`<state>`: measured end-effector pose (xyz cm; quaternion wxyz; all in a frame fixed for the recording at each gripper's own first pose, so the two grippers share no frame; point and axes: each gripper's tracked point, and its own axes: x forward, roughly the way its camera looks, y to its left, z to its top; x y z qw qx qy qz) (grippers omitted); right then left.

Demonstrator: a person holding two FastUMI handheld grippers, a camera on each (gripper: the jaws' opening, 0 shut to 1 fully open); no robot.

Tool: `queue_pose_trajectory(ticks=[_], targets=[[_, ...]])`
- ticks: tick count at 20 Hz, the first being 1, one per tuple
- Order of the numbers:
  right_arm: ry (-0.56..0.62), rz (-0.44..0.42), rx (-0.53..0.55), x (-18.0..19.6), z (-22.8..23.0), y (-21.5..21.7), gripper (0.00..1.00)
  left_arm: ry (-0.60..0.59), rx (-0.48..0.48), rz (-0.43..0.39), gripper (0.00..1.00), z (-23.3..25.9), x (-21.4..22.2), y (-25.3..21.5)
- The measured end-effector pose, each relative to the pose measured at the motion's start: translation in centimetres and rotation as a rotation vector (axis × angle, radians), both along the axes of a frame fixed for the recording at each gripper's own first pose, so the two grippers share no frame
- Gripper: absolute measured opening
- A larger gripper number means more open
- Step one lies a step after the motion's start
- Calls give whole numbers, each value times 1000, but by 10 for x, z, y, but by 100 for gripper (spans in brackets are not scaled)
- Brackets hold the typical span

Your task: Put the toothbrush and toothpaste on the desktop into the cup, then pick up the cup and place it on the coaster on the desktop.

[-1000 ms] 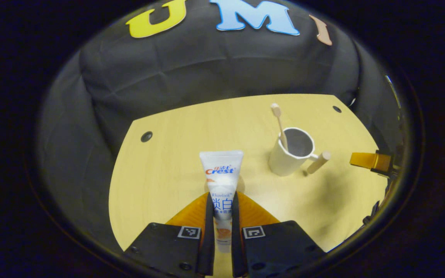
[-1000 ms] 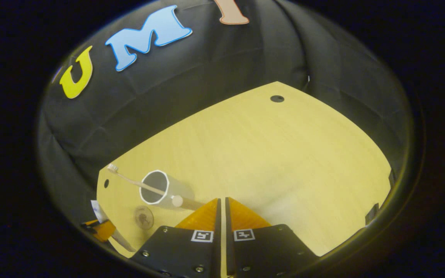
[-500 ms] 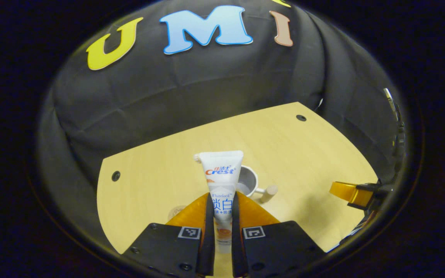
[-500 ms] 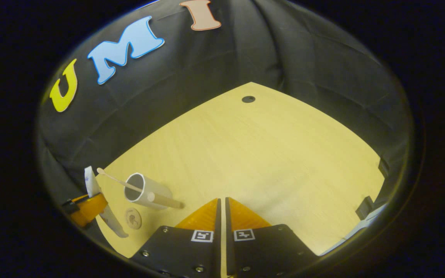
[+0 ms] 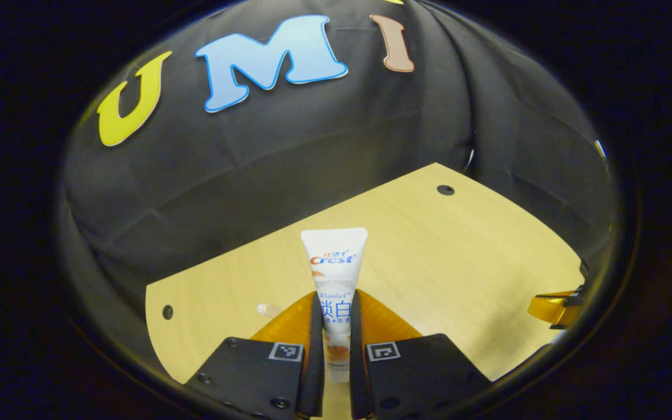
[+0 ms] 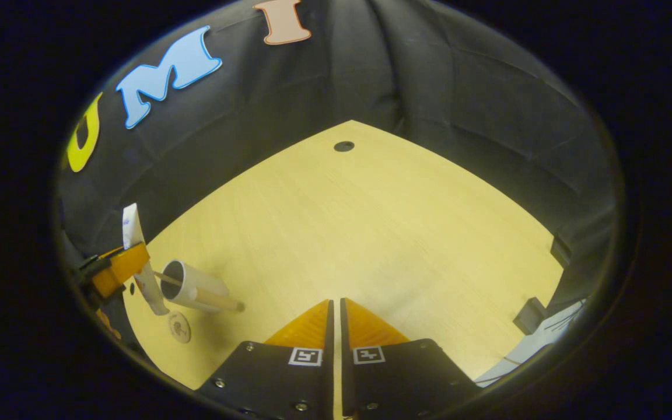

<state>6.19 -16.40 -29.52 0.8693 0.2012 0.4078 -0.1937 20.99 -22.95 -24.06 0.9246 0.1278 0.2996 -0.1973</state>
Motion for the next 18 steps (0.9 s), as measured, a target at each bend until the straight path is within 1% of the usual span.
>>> queue_pose_trajectory(ticks=[3, 5, 6, 7, 10, 12, 16, 18], targets=[[22, 16, 7, 0, -6, 5, 5, -37, -16, -12, 25, -3, 17, -5], [41, 35, 8, -1, -11, 9, 5, -47, -31, -20, 25, -4, 21, -11], [49, 42, 8, 1, -14, 9, 5, -47, -33, -19, 27, -7, 22, -12], [55, 47, 11, 2, -16, 10, 5, -50, -35, -14, 25, -6, 23, -13], [72, 64, 17, 9, -21, 16, 3, -61, -81, -12, 25, -1, 20, -22], [84, 78, 15, 9, -25, 17, 4, -70, -88, -21, 25, 3, 17, -27], [101, 103, 10, 8, -31, 21, 5, -150, -87, -53, 25, 27, 22, -42], [105, 107, 15, 6, -32, 22, 5, -179, -78, -66, 25, 30, 27, -48]])
